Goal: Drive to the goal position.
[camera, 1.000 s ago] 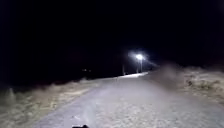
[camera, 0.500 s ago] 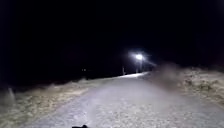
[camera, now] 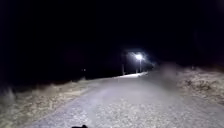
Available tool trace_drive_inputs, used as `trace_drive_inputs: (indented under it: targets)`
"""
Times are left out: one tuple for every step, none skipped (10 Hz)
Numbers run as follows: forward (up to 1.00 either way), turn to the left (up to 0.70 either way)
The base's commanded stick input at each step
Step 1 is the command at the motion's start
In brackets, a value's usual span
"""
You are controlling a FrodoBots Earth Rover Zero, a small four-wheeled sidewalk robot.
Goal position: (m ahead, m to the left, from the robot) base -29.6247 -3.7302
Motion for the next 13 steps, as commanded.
trace_drive_inputs:
  targets:
    - [0.01, -0.90]
    - [0.05, -0.10]
    - [0.05, -0.10]
    - [0.05, -0.10]
    - [0.04, -0.22]
    - [0.01, -0.91]
    - [0.04, -0.22]
    - [0.05, -0.10]
    - [0.05, -0.10]
    - [0.05, -0.10]
    - [0.01, -0.89]
    - [0.00, -1.00]
    - [0.00, -1.00]
